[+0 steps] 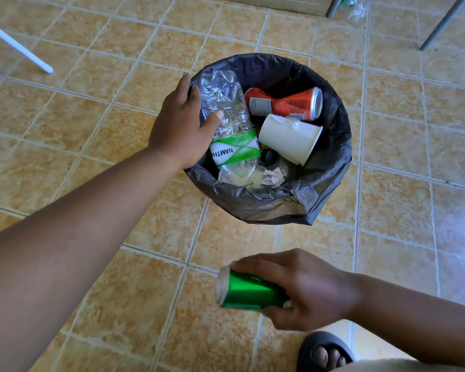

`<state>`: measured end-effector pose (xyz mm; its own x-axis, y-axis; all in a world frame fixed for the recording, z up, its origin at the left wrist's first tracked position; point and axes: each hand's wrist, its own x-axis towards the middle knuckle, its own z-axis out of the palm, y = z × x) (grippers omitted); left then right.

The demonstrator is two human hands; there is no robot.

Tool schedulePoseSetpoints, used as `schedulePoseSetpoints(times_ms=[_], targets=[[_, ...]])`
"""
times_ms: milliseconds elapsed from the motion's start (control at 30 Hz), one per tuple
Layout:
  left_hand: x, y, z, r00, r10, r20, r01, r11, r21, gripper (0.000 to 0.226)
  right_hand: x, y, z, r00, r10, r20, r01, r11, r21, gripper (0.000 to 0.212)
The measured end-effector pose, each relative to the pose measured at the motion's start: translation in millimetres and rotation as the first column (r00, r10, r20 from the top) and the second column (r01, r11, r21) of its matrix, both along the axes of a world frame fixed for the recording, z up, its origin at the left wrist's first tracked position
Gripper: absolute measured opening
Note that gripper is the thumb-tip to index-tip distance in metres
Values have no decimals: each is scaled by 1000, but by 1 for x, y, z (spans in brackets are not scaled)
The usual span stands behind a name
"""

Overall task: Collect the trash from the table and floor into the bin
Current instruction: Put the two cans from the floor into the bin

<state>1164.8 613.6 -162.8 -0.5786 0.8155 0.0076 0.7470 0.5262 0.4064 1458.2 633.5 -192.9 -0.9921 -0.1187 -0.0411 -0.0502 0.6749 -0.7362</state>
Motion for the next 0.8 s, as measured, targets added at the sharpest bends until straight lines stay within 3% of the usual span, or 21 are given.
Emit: schedulePoseSetpoints(times_ms=[100,200,267,367,533,667,800], targets=[[-1,0,-1,1000,6,10,-6,1000,9,74,-21,2,61,966,-75,-247,32,985,-172,68],[-2,1,0,999,0,42,-1,999,37,71,-35,28,99,872,-233,-431,198,972,-126,64],[-1,1,1,995,-1,99,-7,996,87,68,-46,49,106,795,-430,-428,371,903,-217,67],[0,0,-1,1000,-2,27,1,1000,27,67,-64,72,101,674,-648,-355,570,762,-308,77],[-1,1,-2,1000,8,14,-9,999,33,70,-92,84,74,639,-682,-356,717,696,-46,67],[-1,1,-3,999,19,31,-20,999,27,71,-100,82,53,698,-625,-349,689,719,91,62],[-2,2,-4,999,11,31,-12,999,30,71,-92,83,43,729,-527,-438,662,707,251,49]])
